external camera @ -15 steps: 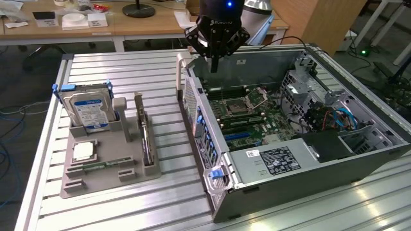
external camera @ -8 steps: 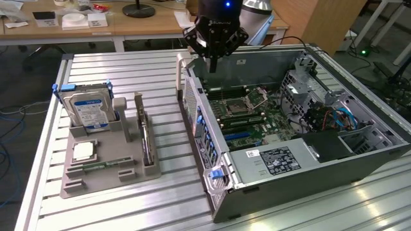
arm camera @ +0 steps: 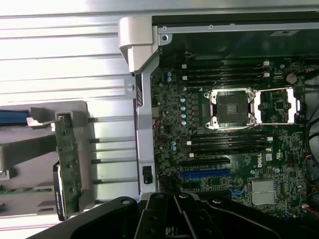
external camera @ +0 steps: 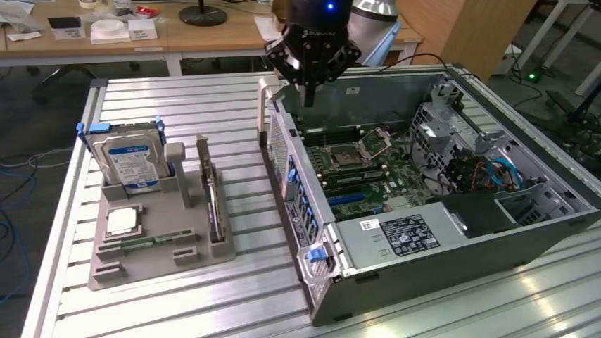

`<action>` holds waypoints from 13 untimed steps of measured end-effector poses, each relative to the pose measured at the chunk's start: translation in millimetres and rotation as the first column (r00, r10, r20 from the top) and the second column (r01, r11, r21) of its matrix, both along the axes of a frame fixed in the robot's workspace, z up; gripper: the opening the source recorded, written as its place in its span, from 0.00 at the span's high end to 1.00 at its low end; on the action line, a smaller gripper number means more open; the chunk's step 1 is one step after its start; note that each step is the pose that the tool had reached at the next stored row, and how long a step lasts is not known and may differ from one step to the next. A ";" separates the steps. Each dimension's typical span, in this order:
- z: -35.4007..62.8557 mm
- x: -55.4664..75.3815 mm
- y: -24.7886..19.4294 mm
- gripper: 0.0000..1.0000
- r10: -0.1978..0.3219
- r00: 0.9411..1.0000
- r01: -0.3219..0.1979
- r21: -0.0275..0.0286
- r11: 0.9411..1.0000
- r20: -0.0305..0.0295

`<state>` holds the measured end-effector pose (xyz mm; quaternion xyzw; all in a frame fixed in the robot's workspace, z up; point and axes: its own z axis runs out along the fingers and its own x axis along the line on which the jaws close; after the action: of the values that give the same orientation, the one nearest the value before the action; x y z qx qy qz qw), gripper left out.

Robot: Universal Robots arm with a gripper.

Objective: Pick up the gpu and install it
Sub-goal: 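Reach for the gpu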

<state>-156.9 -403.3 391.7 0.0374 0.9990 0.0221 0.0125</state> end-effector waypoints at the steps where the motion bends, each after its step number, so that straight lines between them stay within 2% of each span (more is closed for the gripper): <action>1: 0.0 -0.5 0.0 0.89 0.000 1.000 0.000 0.000 1.000 0.000; 13: -0.4 -7.1 -0.5 0.89 0.000 1.000 0.000 0.000 1.000 0.000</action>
<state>-164.1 -403.8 391.3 0.0374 0.9990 0.0221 0.0125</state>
